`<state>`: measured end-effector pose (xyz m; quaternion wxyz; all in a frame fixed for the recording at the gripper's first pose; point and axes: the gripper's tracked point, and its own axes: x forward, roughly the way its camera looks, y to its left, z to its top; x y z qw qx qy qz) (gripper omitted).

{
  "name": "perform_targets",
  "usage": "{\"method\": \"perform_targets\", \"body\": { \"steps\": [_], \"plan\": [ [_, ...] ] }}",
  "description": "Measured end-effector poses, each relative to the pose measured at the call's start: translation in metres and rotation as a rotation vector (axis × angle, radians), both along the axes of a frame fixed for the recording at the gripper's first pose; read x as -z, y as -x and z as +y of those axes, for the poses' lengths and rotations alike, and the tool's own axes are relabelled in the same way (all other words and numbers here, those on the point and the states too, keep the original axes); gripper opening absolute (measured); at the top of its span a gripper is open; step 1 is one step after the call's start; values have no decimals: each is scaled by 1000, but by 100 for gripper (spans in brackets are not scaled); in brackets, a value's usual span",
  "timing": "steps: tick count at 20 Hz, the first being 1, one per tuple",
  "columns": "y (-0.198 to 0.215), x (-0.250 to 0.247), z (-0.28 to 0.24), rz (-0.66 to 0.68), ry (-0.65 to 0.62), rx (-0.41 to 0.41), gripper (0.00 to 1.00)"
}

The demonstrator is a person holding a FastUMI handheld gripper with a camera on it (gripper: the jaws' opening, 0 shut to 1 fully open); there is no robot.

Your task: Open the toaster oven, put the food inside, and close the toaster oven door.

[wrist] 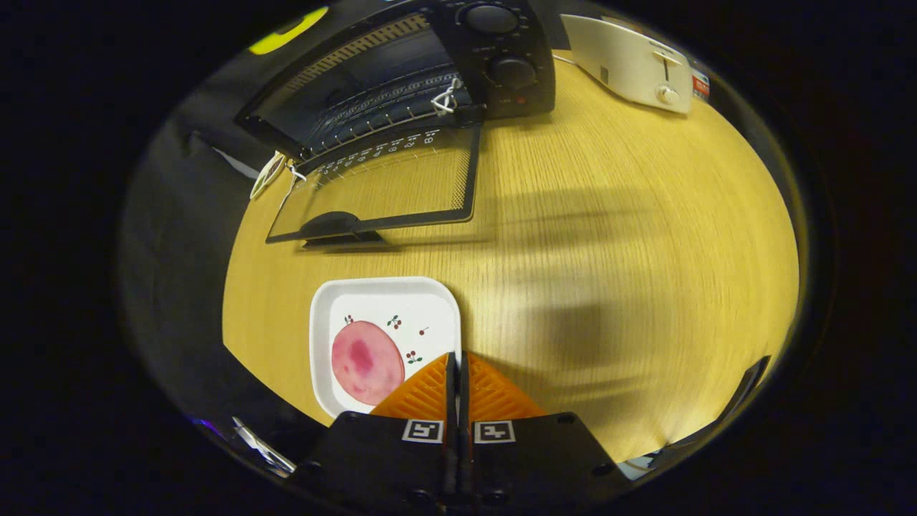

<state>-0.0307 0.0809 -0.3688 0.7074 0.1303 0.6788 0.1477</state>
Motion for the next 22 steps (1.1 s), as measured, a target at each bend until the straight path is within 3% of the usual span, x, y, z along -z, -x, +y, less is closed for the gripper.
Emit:
{"method": "perform_targets", "body": {
  "steps": [6,14,22],
  "plan": [
    [8,-11,14,55,-186,135,2],
    [0,-43,34,53,-346,244,2],
    [-70,-65,55,-53,-424,472,2]
  ]
}}
